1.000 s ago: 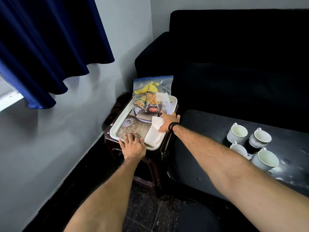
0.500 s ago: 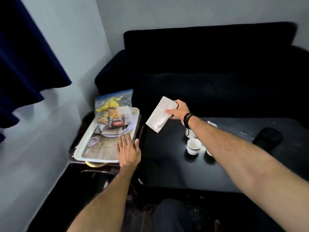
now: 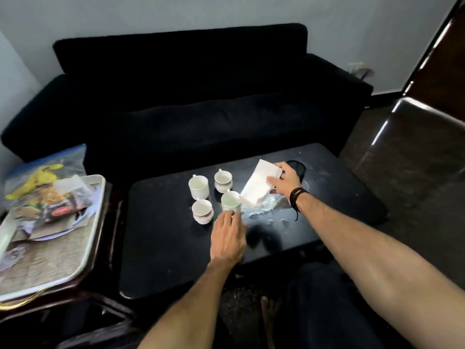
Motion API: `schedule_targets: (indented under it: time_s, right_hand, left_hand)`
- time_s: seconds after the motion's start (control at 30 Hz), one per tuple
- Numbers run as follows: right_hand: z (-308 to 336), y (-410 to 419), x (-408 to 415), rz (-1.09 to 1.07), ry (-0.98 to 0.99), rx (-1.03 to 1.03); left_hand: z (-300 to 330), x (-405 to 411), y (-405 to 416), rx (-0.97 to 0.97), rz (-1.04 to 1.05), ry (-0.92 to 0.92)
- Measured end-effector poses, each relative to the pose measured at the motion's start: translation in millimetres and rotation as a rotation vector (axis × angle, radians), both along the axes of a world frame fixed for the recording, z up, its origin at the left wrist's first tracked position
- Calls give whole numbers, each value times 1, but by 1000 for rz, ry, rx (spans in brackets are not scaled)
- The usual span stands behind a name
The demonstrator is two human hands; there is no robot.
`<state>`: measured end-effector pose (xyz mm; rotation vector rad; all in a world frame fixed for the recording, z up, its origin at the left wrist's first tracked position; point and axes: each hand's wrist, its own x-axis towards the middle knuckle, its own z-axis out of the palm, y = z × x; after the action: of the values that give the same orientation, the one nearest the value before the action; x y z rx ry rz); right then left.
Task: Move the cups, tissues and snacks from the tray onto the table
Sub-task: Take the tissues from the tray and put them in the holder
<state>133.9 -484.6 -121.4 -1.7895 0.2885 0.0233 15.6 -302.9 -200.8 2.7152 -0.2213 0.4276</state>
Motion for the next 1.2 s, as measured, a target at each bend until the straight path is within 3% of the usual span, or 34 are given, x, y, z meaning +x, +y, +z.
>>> schedule_targets:
  time_s: [0.17,0.27,0.4,0.57,1.07,1.2]
  right_hand:
    - [-65,-41,-11,-183,108,-105]
    - [-94,-48,-11,-249,161,-130]
    - [-115,-49,-2,-207,177,-183]
    - [-129,-65,8,-210,46,-375]
    - [-135,-104,33,-131,109,-160]
    - [-127,-102,41,-33,70,-256]
  left_hand:
    - [-38,2,-43,45,5,351]
    - [-55,10,-57,41,27,431]
    - [-67,28,-73,-2,77,400]
    - [-79,53,-90,-9,167,385]
    - [-103,71,-86,165,112,311]
    - [-103,70,-85,166,104,321]
